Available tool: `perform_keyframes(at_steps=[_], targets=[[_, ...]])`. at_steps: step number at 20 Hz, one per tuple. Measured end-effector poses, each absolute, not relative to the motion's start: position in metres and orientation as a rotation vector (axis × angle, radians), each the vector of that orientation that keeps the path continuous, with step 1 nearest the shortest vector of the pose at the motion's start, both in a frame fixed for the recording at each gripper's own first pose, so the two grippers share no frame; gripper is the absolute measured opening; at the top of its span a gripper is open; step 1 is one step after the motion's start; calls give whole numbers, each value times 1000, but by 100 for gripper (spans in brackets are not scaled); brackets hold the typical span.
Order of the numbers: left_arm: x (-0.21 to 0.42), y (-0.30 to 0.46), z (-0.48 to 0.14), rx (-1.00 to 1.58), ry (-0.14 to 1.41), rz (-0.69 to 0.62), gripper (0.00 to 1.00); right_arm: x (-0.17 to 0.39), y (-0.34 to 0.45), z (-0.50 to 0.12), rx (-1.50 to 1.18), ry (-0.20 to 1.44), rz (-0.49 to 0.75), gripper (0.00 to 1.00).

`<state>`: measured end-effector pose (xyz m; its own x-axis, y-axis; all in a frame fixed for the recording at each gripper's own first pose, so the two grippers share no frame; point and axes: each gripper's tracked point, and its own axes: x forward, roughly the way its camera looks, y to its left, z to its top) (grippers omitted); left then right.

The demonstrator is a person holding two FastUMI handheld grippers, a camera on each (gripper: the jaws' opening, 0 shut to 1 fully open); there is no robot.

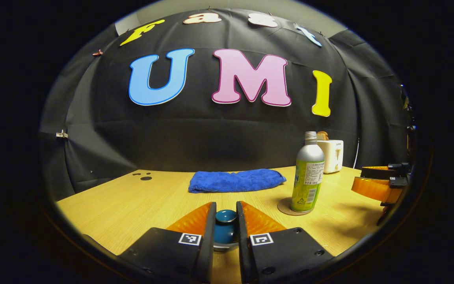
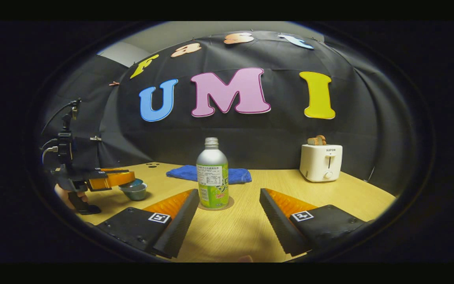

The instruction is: Open the teacup lid with one hand, grasp the water bottle and pour water into the teacup with the other hand; after pouring, place the water bottle on the coaster and then close the teacup lid.

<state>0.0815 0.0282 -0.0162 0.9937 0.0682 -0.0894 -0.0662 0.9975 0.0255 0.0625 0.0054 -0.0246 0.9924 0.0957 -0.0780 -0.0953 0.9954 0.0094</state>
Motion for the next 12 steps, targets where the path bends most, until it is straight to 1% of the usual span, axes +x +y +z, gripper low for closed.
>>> perform_keyframes(at_steps=[1, 2, 3, 7, 8, 9, 12], targets=[[83, 27, -21, 35, 118, 68, 31, 62, 5, -25, 6, 78, 96, 95], [84, 25, -22, 50, 132, 65, 34, 62, 5, -25, 6, 79, 96, 95], [85, 24, -23, 65, 142, 64, 31, 62, 5, -24, 6, 79, 96, 95], [86, 30, -21, 69, 135, 89, 31, 62, 5, -24, 6, 79, 96, 95], [86, 32, -20, 62, 132, 93, 28, 62, 5, -24, 6, 79, 96, 95], [86, 33, -21, 56, 133, 96, 31, 62, 6, -23, 6, 79, 97, 95], [87, 33, -25, 70, 153, 100, 31, 62, 6, -23, 6, 79, 97, 95]])
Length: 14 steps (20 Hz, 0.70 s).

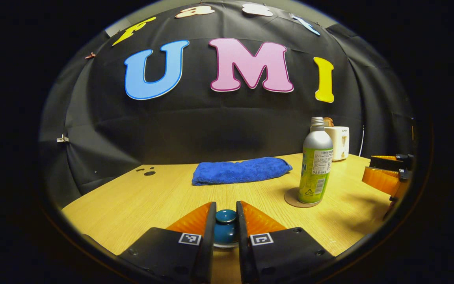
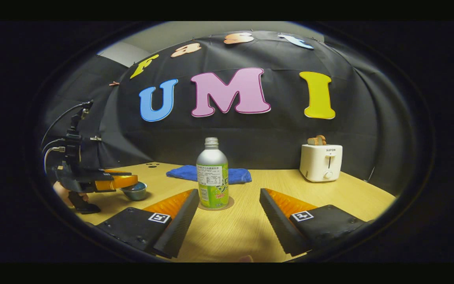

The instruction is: Open the teacup lid with one hand, grasp the water bottle and pour water into the teacup with the other hand; after pouring, place the water bottle on the coaster and then close the teacup lid.

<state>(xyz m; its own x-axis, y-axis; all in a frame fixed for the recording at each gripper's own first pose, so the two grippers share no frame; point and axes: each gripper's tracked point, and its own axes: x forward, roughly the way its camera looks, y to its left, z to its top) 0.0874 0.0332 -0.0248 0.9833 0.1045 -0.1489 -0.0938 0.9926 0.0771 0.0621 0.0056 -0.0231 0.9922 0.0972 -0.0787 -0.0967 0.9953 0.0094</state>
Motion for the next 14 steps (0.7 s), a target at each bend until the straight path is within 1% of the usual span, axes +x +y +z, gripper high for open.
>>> perform_keyframes(at_steps=[5, 8, 9, 10, 12, 13, 14], targets=[[90, 32, -27, 92, 168, 93, 32, 62, 6, -23, 6, 79, 98, 95], [89, 35, -26, 95, 167, 107, 36, 60, 11, -25, 5, 79, 98, 95], [88, 36, -26, 92, 166, 109, 34, 60, 11, -25, 5, 79, 98, 95], [88, 36, -25, 89, 164, 113, 38, 60, 12, -25, 5, 79, 98, 95], [85, 40, -24, 82, 157, 134, 41, 60, 11, -25, 5, 79, 99, 95], [84, 41, -24, 73, 150, 141, 49, 60, 11, -25, 5, 79, 99, 95], [82, 41, -21, 58, 135, 143, 53, 60, 11, -25, 5, 79, 99, 95]])
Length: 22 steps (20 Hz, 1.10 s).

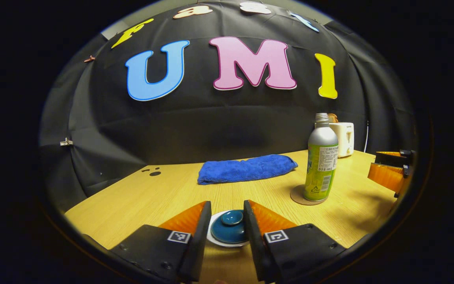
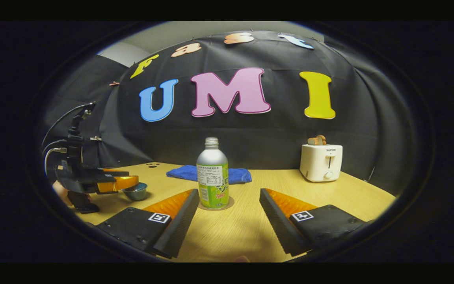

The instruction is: Open the teacup lid with one hand, grasp the water bottle and pour water into the teacup with the other hand; after pouring, place the water bottle on the coaster and then close the teacup lid.

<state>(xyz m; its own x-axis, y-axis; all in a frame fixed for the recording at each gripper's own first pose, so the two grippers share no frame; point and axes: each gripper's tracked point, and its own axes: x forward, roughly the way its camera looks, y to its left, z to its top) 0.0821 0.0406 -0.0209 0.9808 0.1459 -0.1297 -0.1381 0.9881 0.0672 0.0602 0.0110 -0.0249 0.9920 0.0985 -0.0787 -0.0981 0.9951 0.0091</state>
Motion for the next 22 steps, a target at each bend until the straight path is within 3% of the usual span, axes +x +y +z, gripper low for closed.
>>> perform_keyframes(at_steps=[1, 5, 12, 17, 22], targets=[[79, 39, -19, 38, 119, 139, 61, 60, 11, -25, 5, 79, 99, 95], [63, 34, -7, -6, 33, 141, 73, 62, 8, -27, 5, 79, 99, 95], [50, 18, -3, 3, 0, 149, 79, 62, 8, -28, 4, 81, 99, 95], [49, 17, -3, 2, 0, 162, 97, 54, 12, -26, 6, 78, 119, 95], [49, 18, -3, 3, 3, 172, 96, 53, 11, -27, 5, 80, 123, 96]])
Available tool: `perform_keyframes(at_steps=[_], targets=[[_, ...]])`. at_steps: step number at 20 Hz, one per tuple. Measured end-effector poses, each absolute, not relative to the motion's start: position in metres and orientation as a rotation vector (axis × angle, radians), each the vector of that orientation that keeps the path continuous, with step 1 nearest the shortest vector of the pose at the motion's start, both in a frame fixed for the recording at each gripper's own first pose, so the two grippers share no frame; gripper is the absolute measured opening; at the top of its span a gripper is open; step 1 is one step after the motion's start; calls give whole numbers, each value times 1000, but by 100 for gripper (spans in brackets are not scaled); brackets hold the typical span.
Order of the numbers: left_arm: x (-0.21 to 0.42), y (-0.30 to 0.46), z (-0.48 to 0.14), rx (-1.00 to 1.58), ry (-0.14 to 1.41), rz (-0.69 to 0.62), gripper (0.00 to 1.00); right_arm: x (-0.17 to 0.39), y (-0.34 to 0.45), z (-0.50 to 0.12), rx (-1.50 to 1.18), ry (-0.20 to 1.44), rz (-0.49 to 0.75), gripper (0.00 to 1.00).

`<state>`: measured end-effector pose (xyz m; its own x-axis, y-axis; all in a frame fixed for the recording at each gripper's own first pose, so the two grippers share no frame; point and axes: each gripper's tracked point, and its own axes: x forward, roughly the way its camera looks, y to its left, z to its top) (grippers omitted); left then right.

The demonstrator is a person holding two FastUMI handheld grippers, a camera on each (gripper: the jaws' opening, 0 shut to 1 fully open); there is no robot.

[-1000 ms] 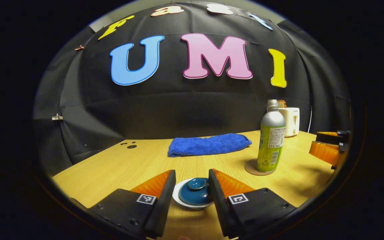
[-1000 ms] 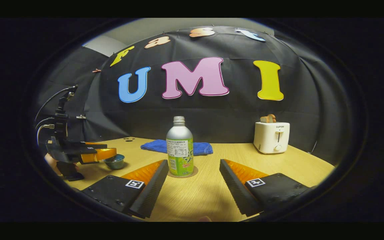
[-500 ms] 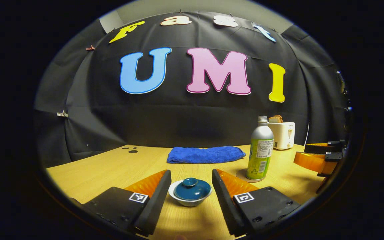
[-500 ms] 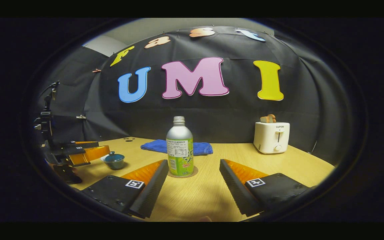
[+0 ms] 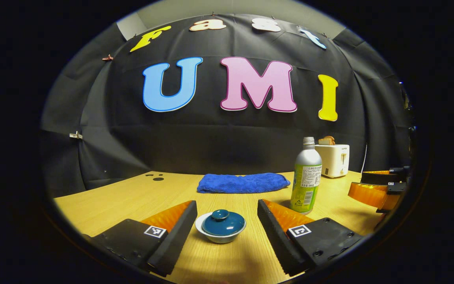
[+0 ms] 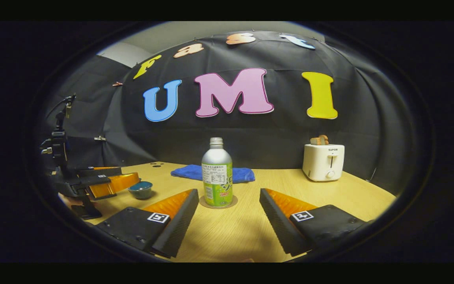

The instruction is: Open the teacup lid with one hand, grasp the water bottle and pour water into the teacup with the other hand; after pouring, place the water bottle on the coaster and then close the teacup lid.

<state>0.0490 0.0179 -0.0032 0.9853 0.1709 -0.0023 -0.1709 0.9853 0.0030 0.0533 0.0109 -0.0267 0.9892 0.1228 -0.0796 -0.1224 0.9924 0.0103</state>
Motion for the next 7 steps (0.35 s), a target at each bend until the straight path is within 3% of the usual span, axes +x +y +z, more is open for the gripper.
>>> perform_keyframes(at_steps=[7], targets=[[49, 19, -3, 2, 2, 174, 97, 53, 11, -27, 5, 80, 123, 96]])
